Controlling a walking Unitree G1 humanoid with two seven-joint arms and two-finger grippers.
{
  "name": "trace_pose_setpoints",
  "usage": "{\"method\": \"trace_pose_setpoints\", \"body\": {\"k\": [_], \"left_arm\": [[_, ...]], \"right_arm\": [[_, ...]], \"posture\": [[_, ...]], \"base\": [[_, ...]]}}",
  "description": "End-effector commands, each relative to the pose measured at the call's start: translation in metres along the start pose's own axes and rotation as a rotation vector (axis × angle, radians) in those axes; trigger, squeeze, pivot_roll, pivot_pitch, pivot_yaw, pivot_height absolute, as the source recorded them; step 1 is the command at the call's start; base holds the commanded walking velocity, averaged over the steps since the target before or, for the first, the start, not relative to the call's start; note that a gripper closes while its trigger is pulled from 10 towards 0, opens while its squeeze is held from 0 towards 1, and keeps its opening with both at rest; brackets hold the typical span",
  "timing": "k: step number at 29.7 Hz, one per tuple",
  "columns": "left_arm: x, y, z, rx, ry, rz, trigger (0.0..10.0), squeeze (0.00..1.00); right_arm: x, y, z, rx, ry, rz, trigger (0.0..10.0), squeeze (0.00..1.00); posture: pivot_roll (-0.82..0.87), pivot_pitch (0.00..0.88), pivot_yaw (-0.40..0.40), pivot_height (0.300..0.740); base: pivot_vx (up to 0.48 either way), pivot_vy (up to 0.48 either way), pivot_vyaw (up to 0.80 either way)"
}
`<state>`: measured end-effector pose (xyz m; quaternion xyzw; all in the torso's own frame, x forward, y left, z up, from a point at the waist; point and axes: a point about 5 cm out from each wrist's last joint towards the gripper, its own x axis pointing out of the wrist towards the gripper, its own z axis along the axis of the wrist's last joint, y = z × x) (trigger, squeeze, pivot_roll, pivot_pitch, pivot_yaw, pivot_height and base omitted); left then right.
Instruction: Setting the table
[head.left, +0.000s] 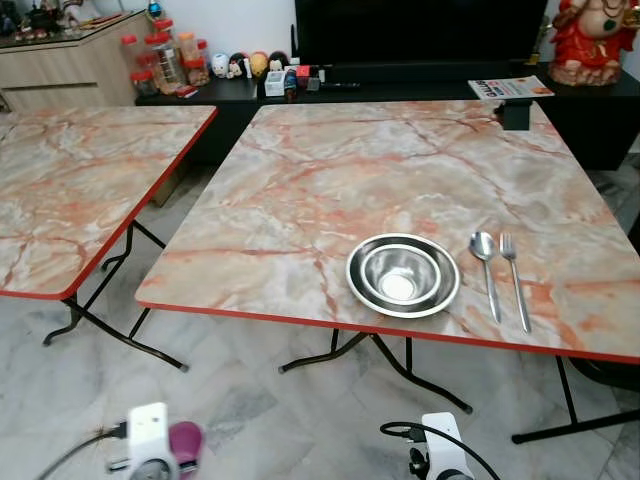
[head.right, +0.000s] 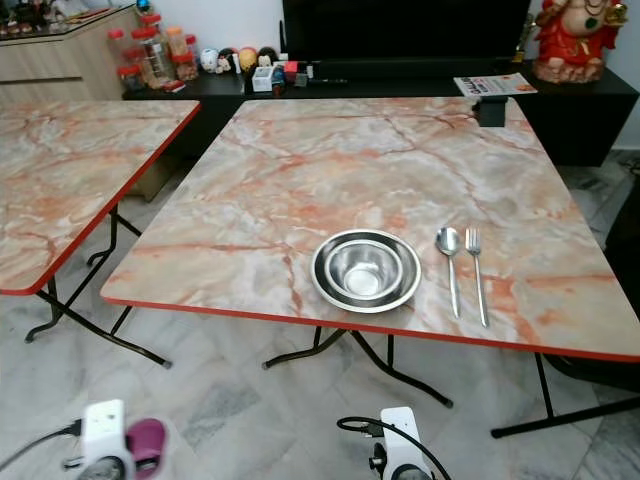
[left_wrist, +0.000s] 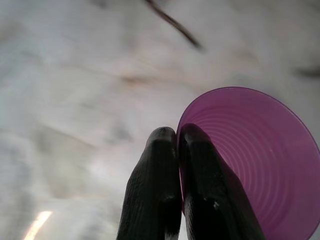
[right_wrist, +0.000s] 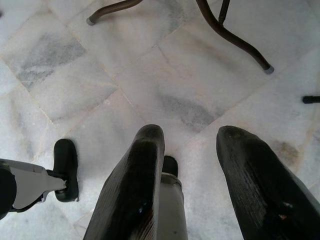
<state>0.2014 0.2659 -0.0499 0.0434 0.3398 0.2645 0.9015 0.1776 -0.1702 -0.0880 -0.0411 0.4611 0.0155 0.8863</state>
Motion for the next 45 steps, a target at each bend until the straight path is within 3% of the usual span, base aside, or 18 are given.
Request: {"method": "trace_pose_setpoints", "body": {"k": [1, 3, 8, 13, 15, 17, 20, 22, 24, 25, 26, 27, 28, 31, 33, 39, 42, 45], "left_arm": [[0.004, 0.010, 0.015, -0.009, -0.063, 0.079, 10.0, 0.00], [0.007, 0.028, 0.033, -0.005, -0.156, 0.206, 10.0, 0.00], [0.008, 0.044, 0.068, 0.027, -0.326, 0.339, 10.0, 0.00], [-0.009, 0.051, 0.159, 0.157, -0.779, 0.506, 10.0, 0.00], [-0.014, 0.048, 0.174, 0.168, -0.846, 0.504, 10.0, 0.00], [-0.023, 0.037, 0.206, 0.090, -0.954, 0.421, 10.0, 0.00], [-0.042, 0.013, 0.253, -0.072, -1.081, 0.185, 10.0, 0.00], [-0.047, 0.005, 0.262, -0.126, -1.094, 0.112, 10.0, 0.00], [-0.057, -0.014, 0.276, -0.218, -1.086, -0.060, 10.0, 0.00], [-0.057, -0.014, 0.276, -0.218, -1.086, -0.060, 10.0, 0.00], [-0.064, -0.038, 0.284, -0.310, -1.009, -0.296, 10.0, 0.00], [-0.069, -0.053, 0.287, -0.362, -0.956, -0.443, 10.0, 0.00], [-0.070, -0.061, 0.287, -0.374, -0.918, -0.498, 10.0, 0.00], [-0.075, -0.087, 0.284, -0.297, -0.835, -0.625, 10.0, 0.00], [-0.077, -0.091, 0.282, -0.300, -0.814, -0.665, 10.0, 0.00], [-0.094, -0.135, 0.267, -0.220, -0.640, -0.909, 10.0, 0.00], [-0.098, -0.144, 0.263, -0.136, -0.562, -0.951, 10.0, 0.00], [-0.120, -0.158, 0.268, -0.015, -0.531, -1.087, 10.0, 0.00]], "right_arm": [[0.001, 0.002, 0.003, -0.004, -0.006, 0.005, 10.0, 0.00], [0.001, 0.003, 0.003, -0.007, -0.005, 0.009, 10.0, 0.00], [0.001, 0.003, 0.003, -0.010, -0.005, 0.012, 10.0, 0.00], [0.001, 0.003, 0.004, -0.013, -0.007, 0.012, 10.0, 0.00], [0.001, 0.002, 0.004, -0.013, -0.007, 0.012, 10.0, 0.00], [0.001, 0.002, 0.004, -0.014, -0.007, 0.011, 10.0, 0.00], [0.001, 0.002, 0.005, -0.010, -0.010, 0.009, 10.0, 0.00], [0.001, 0.002, 0.005, -0.010, -0.011, 0.008, 10.0, 0.00], [0.001, 0.002, 0.006, -0.003, -0.012, 0.005, 10.0, 0.00], [0.001, 0.002, 0.006, -0.003, -0.012, 0.005, 10.0, 0.00], [0.001, 0.001, 0.006, -0.002, -0.012, 0.003, 10.0, 0.00], [0.001, 0.001, 0.006, -0.002, -0.011, 0.002, 10.0, 0.00], [0.001, 0.001, 0.006, -0.004, -0.009, 0.002, 10.0, 0.00], [0.001, 0.001, 0.006, -0.006, -0.010, 0.002, 10.0, 0.00], [0.001, 0.001, 0.006, -0.006, -0.010, 0.002, 10.0, 0.00], [0.002, 0.003, 0.007, 0.003, -0.012, 0.000, 10.0, 0.00], [0.002, 0.004, 0.007, 0.004, -0.010, 0.002, 10.0, 0.00], [0.001, 0.005, 0.006, 0.015, -0.009, 0.000, 10.0, 0.00]], "posture": [[-0.14, 0.000, 0.063, 0.740], [-0.14, 0.000, 0.063, 0.740], [-0.13, 0.000, 0.059, 0.740], [-0.13, 0.000, 0.058, 0.740], [-0.13, 0.000, 0.055, 0.740], [-0.13, 0.000, 0.057, 0.740], [-0.14, 0.000, 0.063, 0.740], [-0.14, 0.000, 0.063, 0.740], [-0.15, 0.000, 0.068, 0.740], [-0.15, 0.000, 0.068, 0.740], [-0.15, 0.000, 0.069, 0.740], [-0.15, 0.000, 0.069, 0.740], [-0.15, 0.000, 0.069, 0.740], [-0.15, 0.000, 0.069, 0.740], [-0.15, 0.000, 0.069, 0.740], [-0.16, 0.000, 0.086, 0.740], [-0.17, 0.000, 0.096, 0.740], [-0.16, 0.000, 0.101, 0.740]], "base": [[0.000, 0.000, 0.00], [0.000, 0.000, 0.00], [0.000, 0.000, 0.00], [0.000, 0.000, 0.00], [0.000, 0.000, 0.00], [0.000, 0.000, 0.00], [0.000, 0.000, 0.00], [0.000, 0.000, 0.00], [0.000, 0.000, 0.00], [0.000, 0.000, 0.00], [0.000, 0.000, 0.00], [0.000, 0.000, 0.00], [0.000, 0.000, 0.00], [0.000, 0.000, 0.00], [0.000, 0.000, 0.00], [0.000, 0.000, 0.00], [0.000, 0.000, 0.00], [0.000, 0.000, 0.00]]}}
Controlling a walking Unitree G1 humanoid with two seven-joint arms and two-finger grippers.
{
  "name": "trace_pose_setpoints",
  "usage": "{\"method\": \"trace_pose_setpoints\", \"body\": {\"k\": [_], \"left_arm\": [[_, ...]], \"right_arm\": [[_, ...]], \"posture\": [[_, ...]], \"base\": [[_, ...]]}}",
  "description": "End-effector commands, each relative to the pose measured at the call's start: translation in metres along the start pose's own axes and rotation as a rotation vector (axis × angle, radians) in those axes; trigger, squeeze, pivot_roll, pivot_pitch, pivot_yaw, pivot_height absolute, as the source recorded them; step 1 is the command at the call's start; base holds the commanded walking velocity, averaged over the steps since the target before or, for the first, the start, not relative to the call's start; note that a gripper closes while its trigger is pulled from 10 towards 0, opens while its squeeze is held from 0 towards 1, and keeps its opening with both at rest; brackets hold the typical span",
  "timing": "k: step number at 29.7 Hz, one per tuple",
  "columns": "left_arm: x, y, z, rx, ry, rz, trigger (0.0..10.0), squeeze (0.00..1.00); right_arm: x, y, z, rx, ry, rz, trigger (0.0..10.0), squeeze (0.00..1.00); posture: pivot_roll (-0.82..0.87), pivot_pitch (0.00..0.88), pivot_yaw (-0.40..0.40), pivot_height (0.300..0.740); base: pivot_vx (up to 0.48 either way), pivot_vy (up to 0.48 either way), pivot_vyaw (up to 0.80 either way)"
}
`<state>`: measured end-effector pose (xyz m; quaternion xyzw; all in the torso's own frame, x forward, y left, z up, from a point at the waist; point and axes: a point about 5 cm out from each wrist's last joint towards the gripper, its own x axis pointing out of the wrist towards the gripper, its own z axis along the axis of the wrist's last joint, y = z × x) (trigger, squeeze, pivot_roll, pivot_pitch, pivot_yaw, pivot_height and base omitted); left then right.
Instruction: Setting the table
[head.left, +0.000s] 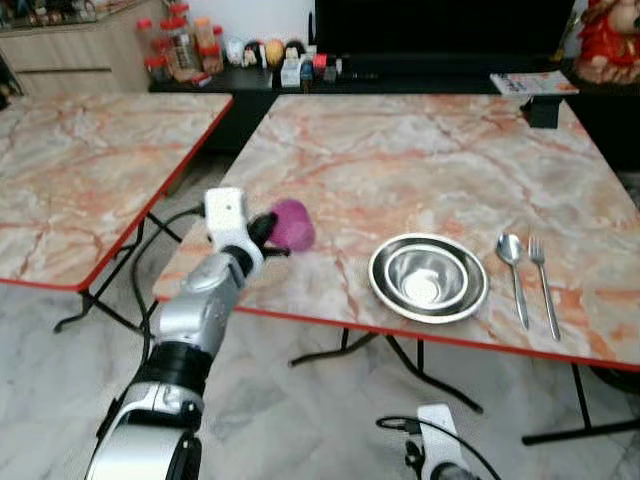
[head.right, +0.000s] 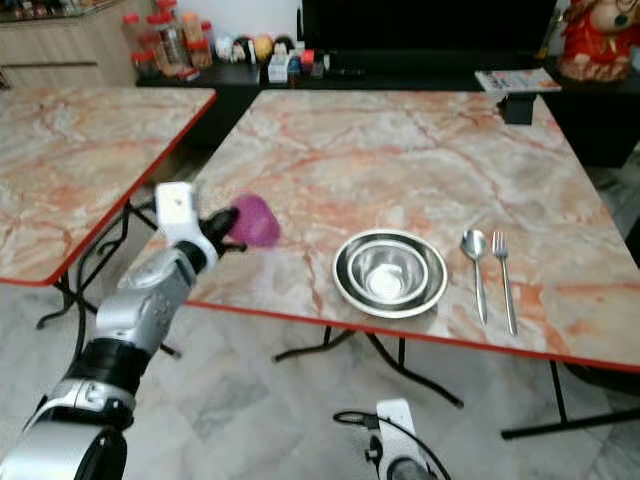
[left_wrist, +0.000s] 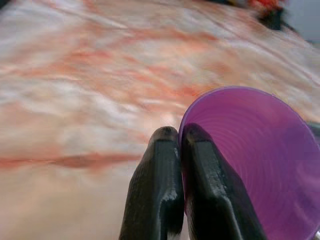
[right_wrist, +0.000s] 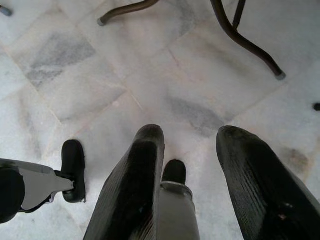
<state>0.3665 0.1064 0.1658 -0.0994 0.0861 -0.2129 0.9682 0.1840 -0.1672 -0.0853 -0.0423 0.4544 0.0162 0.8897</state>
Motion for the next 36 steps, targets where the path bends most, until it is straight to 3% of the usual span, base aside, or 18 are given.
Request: {"method": "trace_pose_setpoints", "body": {"k": [1, 6, 8, 16, 22, 27, 36], "left_arm": [[0.004, -0.017, 0.019, 0.068, 0.006, -0.085, 10.0, 0.00], [0.014, -0.033, 0.020, 0.100, 0.040, -0.107, 10.0, 0.00], [0.023, -0.039, 0.020, 0.162, 0.077, -0.067, 10.0, 0.00], [0.036, -0.040, 0.024, 0.225, 0.111, 0.035, 10.0, 0.00], [0.044, -0.038, 0.020, 0.142, 0.131, 0.097, 10.0, 0.00], [0.048, -0.039, 0.009, -0.043, 0.171, 0.109, 10.0, 0.00], [0.052, -0.043, 0.009, -0.053, 0.176, 0.132, 10.0, 0.00]], "right_arm": [[0.000, 0.003, -0.001, 0.018, 0.007, 0.000, 10.0, 0.00], [0.000, 0.005, -0.001, 0.028, 0.008, 0.000, 10.0, 0.00], [0.000, 0.006, -0.002, 0.040, 0.008, -0.003, 10.0, 0.00], [0.000, 0.006, -0.004, 0.048, 0.013, -0.009, 10.0, 0.00], [0.000, 0.007, -0.003, 0.052, 0.011, -0.009, 10.0, 0.00], [0.000, 0.006, -0.004, 0.055, 0.013, -0.012, 10.0, 0.00], [-0.001, 0.007, -0.006, 0.057, 0.018, -0.011, 10.0, 0.00]], "posture": [[-0.16, 0.000, 0.105, 0.740], [-0.17, 0.000, 0.118, 0.740], [-0.18, 0.000, 0.126, 0.740], [-0.18, 0.000, 0.134, 0.740], [-0.18, 0.000, 0.139, 0.740], [-0.19, 0.000, 0.143, 0.740], [-0.18, 0.000, 0.148, 0.740]], "base": [[0.000, 0.000, 0.00], [0.000, 0.000, 0.00], [0.000, 0.000, 0.00], [0.000, 0.000, 0.00], [0.000, 0.000, 0.00], [0.000, 0.000, 0.00], [0.000, 0.000, 0.00]]}}
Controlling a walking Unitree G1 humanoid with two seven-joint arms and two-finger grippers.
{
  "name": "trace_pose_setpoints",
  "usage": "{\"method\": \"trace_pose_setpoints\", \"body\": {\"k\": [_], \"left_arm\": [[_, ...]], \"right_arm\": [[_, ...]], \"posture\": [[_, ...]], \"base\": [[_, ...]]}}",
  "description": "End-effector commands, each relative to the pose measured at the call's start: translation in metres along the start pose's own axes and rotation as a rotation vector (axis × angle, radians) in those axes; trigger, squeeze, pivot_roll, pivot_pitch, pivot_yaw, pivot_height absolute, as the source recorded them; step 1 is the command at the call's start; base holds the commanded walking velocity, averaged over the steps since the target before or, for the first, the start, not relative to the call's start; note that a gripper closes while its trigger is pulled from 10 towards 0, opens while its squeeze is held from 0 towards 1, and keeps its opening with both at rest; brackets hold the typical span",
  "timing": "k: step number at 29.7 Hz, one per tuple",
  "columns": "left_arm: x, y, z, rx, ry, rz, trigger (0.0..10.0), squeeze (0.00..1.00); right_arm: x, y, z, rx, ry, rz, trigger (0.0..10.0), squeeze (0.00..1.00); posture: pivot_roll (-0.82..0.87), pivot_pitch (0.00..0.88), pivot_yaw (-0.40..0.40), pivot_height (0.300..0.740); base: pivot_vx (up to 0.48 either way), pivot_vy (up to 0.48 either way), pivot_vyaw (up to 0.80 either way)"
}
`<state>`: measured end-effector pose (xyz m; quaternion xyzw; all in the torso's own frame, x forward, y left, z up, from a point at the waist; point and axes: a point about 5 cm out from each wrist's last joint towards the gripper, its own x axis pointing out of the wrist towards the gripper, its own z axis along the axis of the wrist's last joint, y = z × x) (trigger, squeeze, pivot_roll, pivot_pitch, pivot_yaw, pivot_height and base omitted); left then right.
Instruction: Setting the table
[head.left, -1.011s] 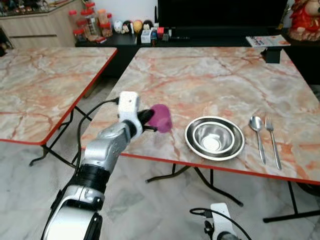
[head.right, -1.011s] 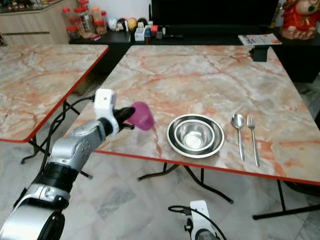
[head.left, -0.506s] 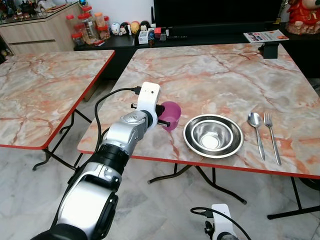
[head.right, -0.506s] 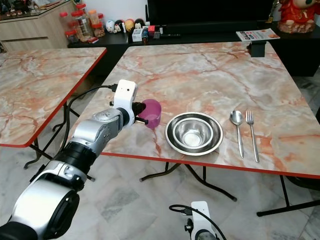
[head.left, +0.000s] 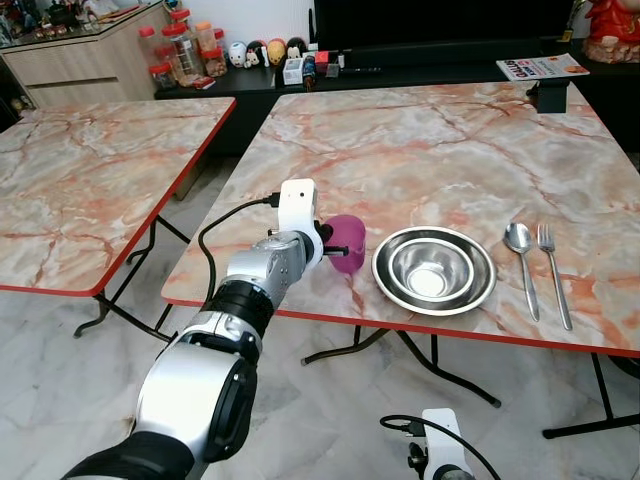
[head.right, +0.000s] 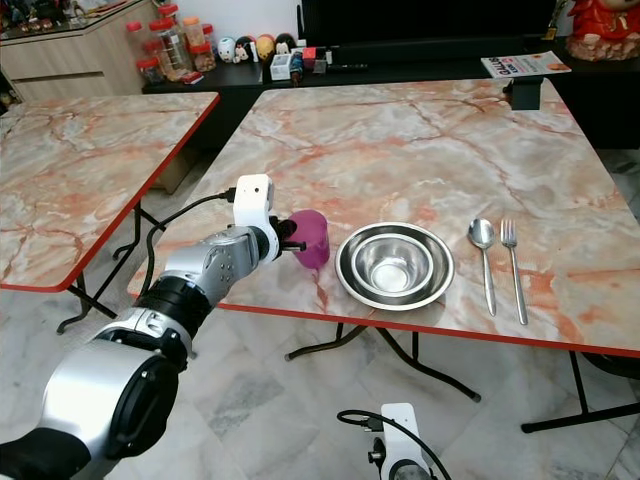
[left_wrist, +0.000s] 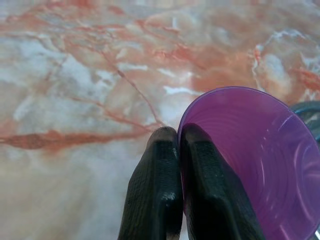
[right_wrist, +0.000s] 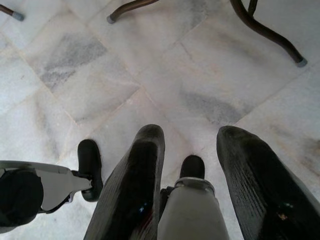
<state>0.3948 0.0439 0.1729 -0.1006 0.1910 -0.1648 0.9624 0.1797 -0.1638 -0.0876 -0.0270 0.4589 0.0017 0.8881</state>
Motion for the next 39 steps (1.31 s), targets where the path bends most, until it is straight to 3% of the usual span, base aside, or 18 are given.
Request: {"method": "trace_pose_setpoints", "body": {"k": [1, 4, 16, 20, 32, 33, 34, 35, 39], "left_arm": [[0.000, 0.003, 0.007, 0.007, -0.023, 0.028, 10.0, 0.00], [0.001, 0.002, 0.011, 0.035, -0.040, 0.059, 10.0, 0.00], [0.003, 0.003, 0.008, 0.024, -0.038, 0.088, 10.0, 0.00], [0.004, 0.005, -0.003, 0.013, -0.009, 0.091, 10.0, 0.00], [0.004, 0.006, -0.011, 0.014, 0.013, 0.091, 10.0, 0.00], [0.004, 0.006, -0.011, 0.014, 0.015, 0.090, 10.0, 0.22], [0.004, 0.006, -0.011, 0.013, 0.015, 0.090, 10.0, 0.22], [0.004, 0.006, -0.011, 0.012, 0.015, 0.090, 10.0, 0.45], [0.004, 0.006, -0.013, 0.006, 0.021, 0.084, 10.0, 0.46]], "right_arm": [[0.000, 0.003, -0.002, 0.016, 0.008, 0.000, 10.0, 0.00], [-0.001, 0.003, -0.004, 0.016, 0.011, 0.000, 10.0, 0.00], [-0.001, 0.003, -0.005, 0.019, 0.014, -0.002, 10.0, 0.00], [-0.001, 0.003, -0.007, 0.023, 0.017, -0.003, 10.0, 0.00], [-0.002, 0.003, -0.008, 0.027, 0.020, -0.005, 10.0, 0.00], [-0.002, 0.004, -0.008, 0.027, 0.021, -0.005, 10.0, 0.00], [-0.002, 0.003, -0.008, 0.027, 0.021, -0.005, 10.0, 0.00], [-0.002, 0.003, -0.008, 0.028, 0.021, -0.005, 10.0, 0.00], [-0.002, 0.003, -0.009, 0.029, 0.022, -0.006, 10.0, 0.00]], "posture": [[-0.18, 0.000, 0.148, 0.740], [-0.19, 0.000, 0.149, 0.740], [-0.19, 0.000, 0.153, 0.740], [-0.19, 0.000, 0.155, 0.740], [-0.19, 0.000, 0.157, 0.740], [-0.19, 0.000, 0.157, 0.740], [-0.19, 0.000, 0.157, 0.740], [-0.20, 0.000, 0.158, 0.740], [-0.20, 0.000, 0.158, 0.740]], "base": [[0.000, 0.000, 0.00], [0.000, 0.000, 0.00], [0.000, 0.000, 0.00], [0.000, 0.000, 0.00], [0.000, 0.000, 0.00], [0.000, 0.000, 0.00], [0.000, 0.000, 0.00], [0.000, 0.000, 0.00], [0.000, 0.000, 0.00]]}}
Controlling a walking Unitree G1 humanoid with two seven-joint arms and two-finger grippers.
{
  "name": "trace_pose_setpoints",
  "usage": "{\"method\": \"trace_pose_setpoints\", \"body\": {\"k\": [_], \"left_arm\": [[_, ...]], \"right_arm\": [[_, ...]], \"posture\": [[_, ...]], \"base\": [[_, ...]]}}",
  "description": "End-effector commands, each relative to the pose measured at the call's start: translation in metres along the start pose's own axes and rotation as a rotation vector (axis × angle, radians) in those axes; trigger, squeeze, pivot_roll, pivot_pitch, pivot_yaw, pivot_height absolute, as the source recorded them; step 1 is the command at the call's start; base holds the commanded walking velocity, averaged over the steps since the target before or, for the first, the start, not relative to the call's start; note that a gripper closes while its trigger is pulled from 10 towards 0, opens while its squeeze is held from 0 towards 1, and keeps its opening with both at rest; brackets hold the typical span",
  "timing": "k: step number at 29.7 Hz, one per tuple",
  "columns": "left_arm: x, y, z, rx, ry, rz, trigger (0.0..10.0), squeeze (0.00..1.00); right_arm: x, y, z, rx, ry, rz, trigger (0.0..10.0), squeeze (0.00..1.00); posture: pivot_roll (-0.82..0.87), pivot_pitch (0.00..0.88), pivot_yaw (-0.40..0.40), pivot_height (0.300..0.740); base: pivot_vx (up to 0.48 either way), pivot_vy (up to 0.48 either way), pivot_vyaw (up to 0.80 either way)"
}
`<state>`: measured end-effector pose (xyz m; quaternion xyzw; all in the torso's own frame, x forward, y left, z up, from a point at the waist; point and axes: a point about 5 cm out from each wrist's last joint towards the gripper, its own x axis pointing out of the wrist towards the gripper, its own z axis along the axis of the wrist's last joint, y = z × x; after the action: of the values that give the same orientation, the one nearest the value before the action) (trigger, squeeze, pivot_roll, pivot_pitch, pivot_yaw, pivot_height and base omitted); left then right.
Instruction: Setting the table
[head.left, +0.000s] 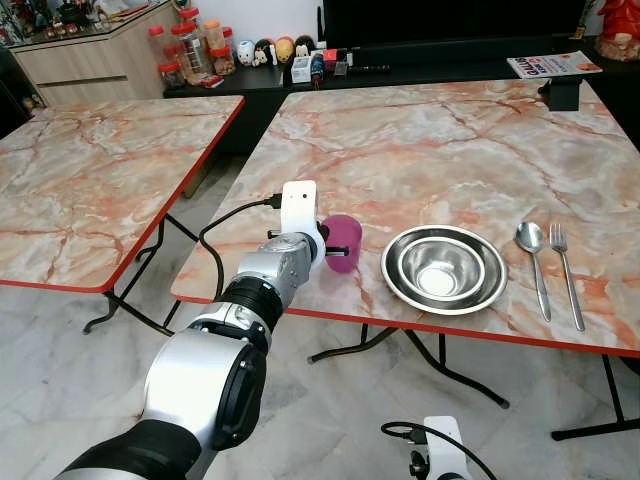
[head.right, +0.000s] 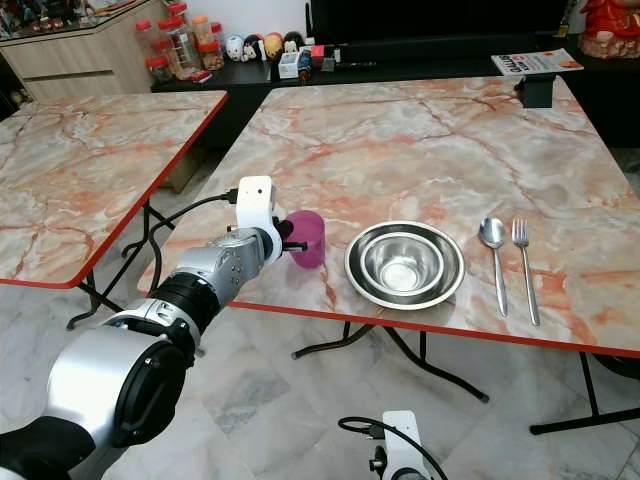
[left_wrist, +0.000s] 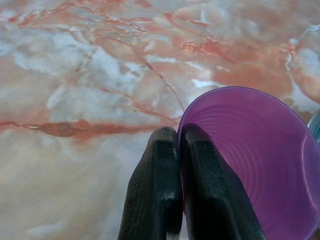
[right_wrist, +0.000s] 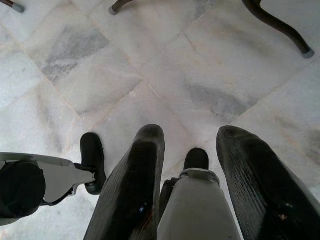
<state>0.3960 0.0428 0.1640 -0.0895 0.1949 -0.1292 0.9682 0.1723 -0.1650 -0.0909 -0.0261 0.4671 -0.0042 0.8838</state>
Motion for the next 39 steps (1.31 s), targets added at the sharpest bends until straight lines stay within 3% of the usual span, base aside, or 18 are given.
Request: {"method": "trace_pose_setpoints", "body": {"k": [1, 14, 15, 20, 21, 22, 39], "left_arm": [[0.000, 0.004, -0.006, -0.002, 0.021, 0.007, 10.0, 0.46], [0.000, 0.003, -0.008, -0.002, 0.028, 0.003, 10.0, 0.48], [0.000, 0.003, -0.008, -0.002, 0.028, 0.003, 10.0, 1.00], [0.000, 0.004, -0.008, -0.001, 0.026, 0.006, 10.0, 1.00], [0.000, 0.004, -0.008, -0.001, 0.027, 0.005, 10.0, 0.67], [0.000, 0.004, -0.008, -0.001, 0.027, 0.004, 10.0, 0.00], [-0.001, 0.009, 0.005, 0.013, -0.035, 0.034, 10.0, 0.00]], "right_arm": [[0.000, 0.004, -0.001, 0.023, 0.003, 0.003, 10.0, 0.00], [0.000, 0.004, -0.003, 0.022, 0.006, 0.002, 10.0, 0.00], [0.000, 0.004, -0.003, 0.022, 0.006, 0.002, 10.0, 0.00], [0.000, 0.003, -0.003, 0.023, 0.006, 0.001, 10.0, 0.00], [0.000, 0.003, -0.002, 0.023, 0.006, 0.001, 10.0, 0.00], [0.000, 0.003, -0.002, 0.024, 0.006, 0.001, 10.0, 0.00], [0.000, 0.003, 0.000, 0.020, 0.002, 0.001, 10.0, 0.00]], "posture": [[-0.20, 0.000, 0.158, 0.740], [-0.20, 0.000, 0.158, 0.740], [-0.20, 0.000, 0.158, 0.740], [-0.20, 0.000, 0.159, 0.740], [-0.20, 0.000, 0.159, 0.740], [-0.20, 0.000, 0.159, 0.740], [-0.19, 0.000, 0.155, 0.740]], "base": [[0.000, 0.000, 0.00], [0.000, 0.000, 0.00], [0.000, 0.000, 0.00], [0.000, 0.000, 0.00], [0.000, 0.000, 0.00], [0.000, 0.000, 0.00], [0.000, 0.000, 0.00]]}}
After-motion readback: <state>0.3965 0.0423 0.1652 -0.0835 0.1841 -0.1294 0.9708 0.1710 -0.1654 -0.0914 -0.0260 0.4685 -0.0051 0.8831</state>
